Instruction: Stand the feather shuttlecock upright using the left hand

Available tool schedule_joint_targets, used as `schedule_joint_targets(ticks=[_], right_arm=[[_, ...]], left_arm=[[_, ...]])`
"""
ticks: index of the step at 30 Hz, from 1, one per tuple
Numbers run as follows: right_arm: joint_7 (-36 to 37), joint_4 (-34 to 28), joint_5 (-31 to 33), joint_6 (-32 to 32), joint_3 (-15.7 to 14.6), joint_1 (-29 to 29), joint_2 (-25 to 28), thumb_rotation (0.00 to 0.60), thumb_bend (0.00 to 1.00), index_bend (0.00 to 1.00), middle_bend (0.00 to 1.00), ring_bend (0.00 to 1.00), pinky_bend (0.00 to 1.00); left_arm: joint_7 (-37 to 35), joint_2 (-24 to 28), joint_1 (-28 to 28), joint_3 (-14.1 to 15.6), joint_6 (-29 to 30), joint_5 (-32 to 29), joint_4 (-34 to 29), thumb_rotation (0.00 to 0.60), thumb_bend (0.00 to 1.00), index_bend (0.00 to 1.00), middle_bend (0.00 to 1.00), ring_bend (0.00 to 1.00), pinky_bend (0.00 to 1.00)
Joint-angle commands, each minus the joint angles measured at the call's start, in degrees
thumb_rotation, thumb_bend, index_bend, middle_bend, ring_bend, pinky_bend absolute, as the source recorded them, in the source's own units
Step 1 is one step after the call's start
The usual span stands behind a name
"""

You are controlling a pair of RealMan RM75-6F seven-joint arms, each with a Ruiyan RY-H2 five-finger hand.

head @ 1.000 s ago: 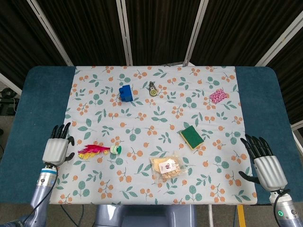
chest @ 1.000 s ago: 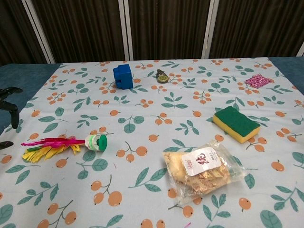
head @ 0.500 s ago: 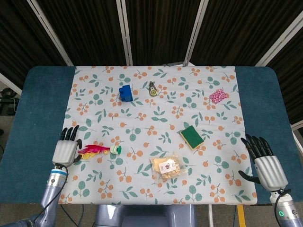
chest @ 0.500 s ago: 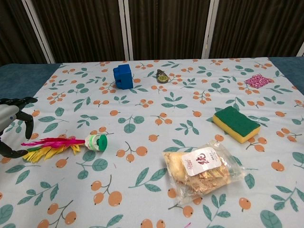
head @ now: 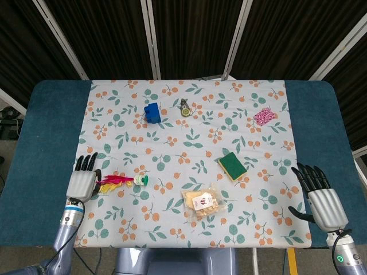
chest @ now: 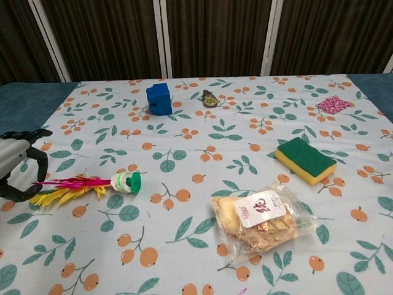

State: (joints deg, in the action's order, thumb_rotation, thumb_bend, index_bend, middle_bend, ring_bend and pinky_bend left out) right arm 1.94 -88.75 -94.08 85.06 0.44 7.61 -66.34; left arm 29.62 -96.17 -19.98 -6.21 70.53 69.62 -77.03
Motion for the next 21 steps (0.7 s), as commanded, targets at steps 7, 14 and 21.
schedule_joint_targets(ticks=[7, 14, 21], right_arm=[[0.00, 0.02, 0.04, 0.06, 0.03, -0.03, 0.01, 0.600, 0.07, 0.04, 0.00, 0.00, 0.00], [-0.17, 0.10, 0.06, 0.05, 0.10, 0.02, -0.07, 0.600, 0.07, 0.04, 0.00, 0.00, 0.00], [-0.44, 0.13, 0.33, -0.12, 0.23, 0.09, -0.24, 0.600, 0.08, 0.04, 0.00, 0.00, 0.00]], left_arm=[[-0.56, 0.60, -0.01, -0.07, 0.88, 0.58, -0.56, 0.600, 0.44, 0.58, 0.00, 0.00, 0.00], [1.01, 4.35, -1.41, -1.14, 2.12, 2.91, -5.16, 0.600, 0.44, 0.58, 0.00, 0.00, 0.00], [9.08, 10.26, -4.42, -2.63, 1.23, 3.84, -12.43, 0.600, 0.44, 0.61, 0.00, 0.00, 0.00]])
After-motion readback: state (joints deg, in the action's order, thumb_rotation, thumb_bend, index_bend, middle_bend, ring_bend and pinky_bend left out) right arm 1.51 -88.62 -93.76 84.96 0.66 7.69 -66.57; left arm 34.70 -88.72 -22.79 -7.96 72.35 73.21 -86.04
